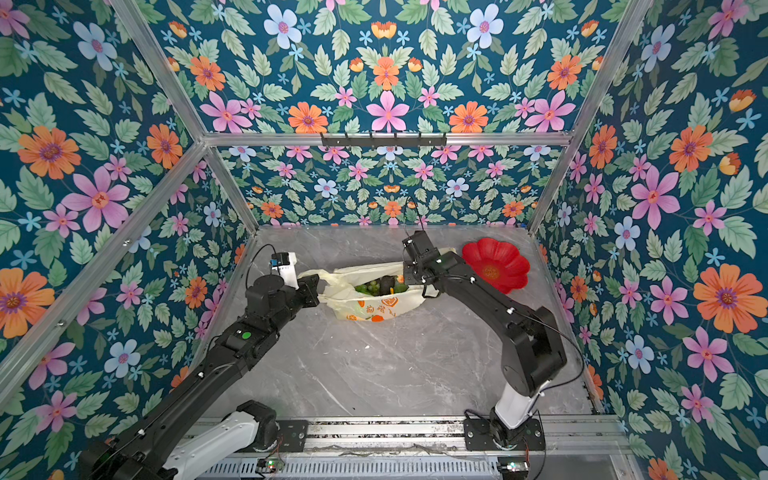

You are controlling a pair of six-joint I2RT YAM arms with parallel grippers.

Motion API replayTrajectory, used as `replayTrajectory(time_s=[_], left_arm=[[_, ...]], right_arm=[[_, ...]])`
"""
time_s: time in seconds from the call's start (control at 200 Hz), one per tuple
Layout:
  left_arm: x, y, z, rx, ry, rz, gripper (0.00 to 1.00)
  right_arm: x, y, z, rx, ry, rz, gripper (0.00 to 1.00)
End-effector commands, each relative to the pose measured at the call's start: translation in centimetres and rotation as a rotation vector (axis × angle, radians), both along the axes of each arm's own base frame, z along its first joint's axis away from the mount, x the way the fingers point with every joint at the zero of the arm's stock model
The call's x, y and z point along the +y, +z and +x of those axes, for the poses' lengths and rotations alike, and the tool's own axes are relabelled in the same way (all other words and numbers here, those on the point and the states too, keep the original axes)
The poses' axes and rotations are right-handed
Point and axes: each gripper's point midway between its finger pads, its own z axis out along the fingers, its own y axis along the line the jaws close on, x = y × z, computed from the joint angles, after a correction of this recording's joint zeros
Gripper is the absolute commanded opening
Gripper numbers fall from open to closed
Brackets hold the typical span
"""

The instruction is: Take the fake fruits out of the plastic bag

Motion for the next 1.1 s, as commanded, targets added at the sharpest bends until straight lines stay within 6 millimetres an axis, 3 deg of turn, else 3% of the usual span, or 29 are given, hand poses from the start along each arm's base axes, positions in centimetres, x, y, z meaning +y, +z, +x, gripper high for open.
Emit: replayTrajectory(time_s=[0.0, 0.155, 0.215, 0.33, 0.405, 0.465, 0.57, 0.68, 0.925, 1.025, 1.1], left_arm=[[2.2, 0.7, 1.0, -0.010, 0.083, 0.004, 0.00], [6.1, -1.6, 2.9, 0.072, 0.206, -0.062, 0.00], [5.5, -2.4, 3.6, 0.091, 0.165, -0.071, 0.00], [1.5, -3.0, 4.2, 0.163, 0.037, 0.044, 0.05], [-0.8, -2.2, 3.8, 0.161, 0.004, 0.167, 0.18], [-1.5, -1.4, 3.5, 0.149, 0.000, 0.180, 0.29], [-0.5, -0.5, 2.9, 0.149, 0.073, 0.195, 0.52], [0.9, 0.8, 1.7, 0.143, 0.156, 0.238, 0.63], [3.9, 5.2, -1.5, 0.077, 0.273, 0.239, 0.74], [3.4, 6.4, -1.8, 0.096, 0.241, 0.262, 0.74], [1.6, 7.8, -2.3, 0.075, 0.176, 0.241, 0.73]], right_arm=[[-0.4, 2.0, -0.3, -0.029, -0.031, 0.195, 0.00], [-4.2, 1.1, -1.2, -0.003, -0.145, 0.402, 0.00], [-4.7, 1.1, -1.5, -0.023, -0.148, 0.408, 0.00], [-2.4, 1.4, -2.5, -0.012, -0.075, 0.390, 0.00], [-1.3, 1.7, -2.9, -0.024, -0.048, 0.336, 0.00], [-0.8, 2.0, -3.1, -0.034, -0.036, 0.333, 0.00], [-0.4, 2.4, -3.2, -0.044, -0.027, 0.354, 0.00], [-0.4, 2.9, -3.2, -0.055, -0.025, 0.356, 0.00], [-0.2, 3.7, -3.4, -0.084, -0.019, 0.326, 0.00], [0.1, 3.7, -3.5, -0.091, -0.014, 0.314, 0.00], [0.3, 3.7, -3.4, -0.090, -0.014, 0.308, 0.00]])
